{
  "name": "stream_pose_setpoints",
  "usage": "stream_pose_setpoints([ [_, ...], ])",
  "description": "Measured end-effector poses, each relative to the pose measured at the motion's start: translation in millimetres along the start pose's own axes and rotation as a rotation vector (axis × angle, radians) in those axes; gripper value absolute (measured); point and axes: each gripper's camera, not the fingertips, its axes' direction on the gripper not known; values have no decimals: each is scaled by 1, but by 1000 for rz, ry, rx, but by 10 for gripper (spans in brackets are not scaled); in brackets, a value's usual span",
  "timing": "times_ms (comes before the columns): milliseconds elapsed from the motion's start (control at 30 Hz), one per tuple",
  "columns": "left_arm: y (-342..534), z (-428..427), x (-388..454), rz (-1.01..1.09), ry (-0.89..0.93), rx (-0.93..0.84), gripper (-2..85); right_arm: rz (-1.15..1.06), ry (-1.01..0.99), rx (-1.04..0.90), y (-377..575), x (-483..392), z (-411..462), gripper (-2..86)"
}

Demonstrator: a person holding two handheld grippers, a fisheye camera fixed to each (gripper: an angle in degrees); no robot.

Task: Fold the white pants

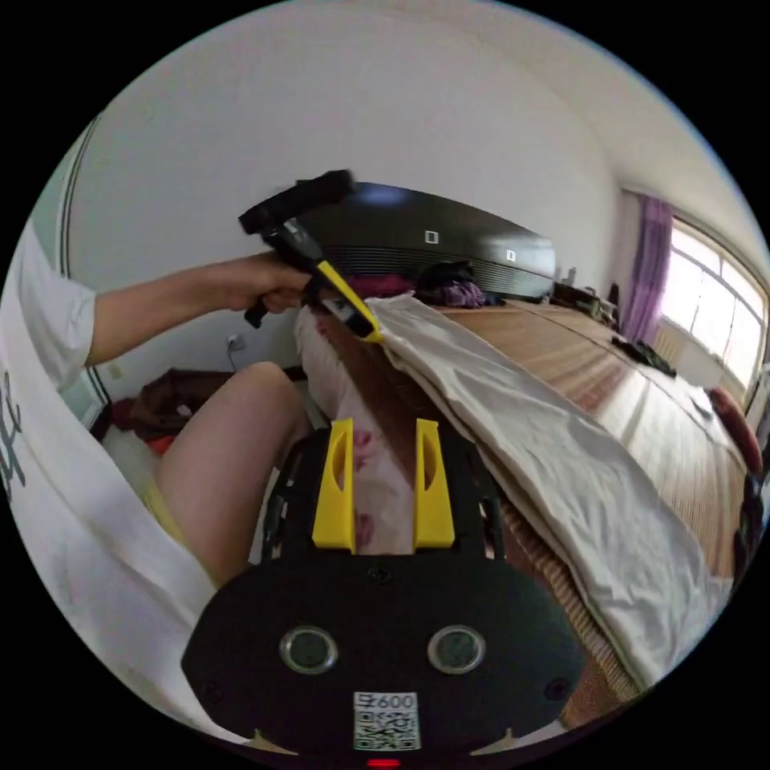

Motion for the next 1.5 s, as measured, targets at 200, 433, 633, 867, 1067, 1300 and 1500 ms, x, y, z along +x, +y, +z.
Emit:
stream_pose_setpoints([
  [200,28,-4,-14,2,14,0,15,-392,272,-60,13,-114,86,86],
  [433,54,-18,-50,-11,55,19,12,-494,448,-65,60,-159,134,76],
  [633,73,-41,-86,-18,88,34,8,-518,445,-82,96,-174,158,57],
  [867,93,-72,-134,-24,120,41,4,-550,458,-91,118,-192,194,51],
  [1067,106,-101,-183,-27,143,18,5,-600,429,-90,133,-198,201,-1],
  [1300,135,-143,-265,-154,331,102,22,-730,440,-125,145,-216,203,-8],
  [1500,169,-162,-297,-241,320,78,95,-558,414,-81,112,-194,199,-8],
])
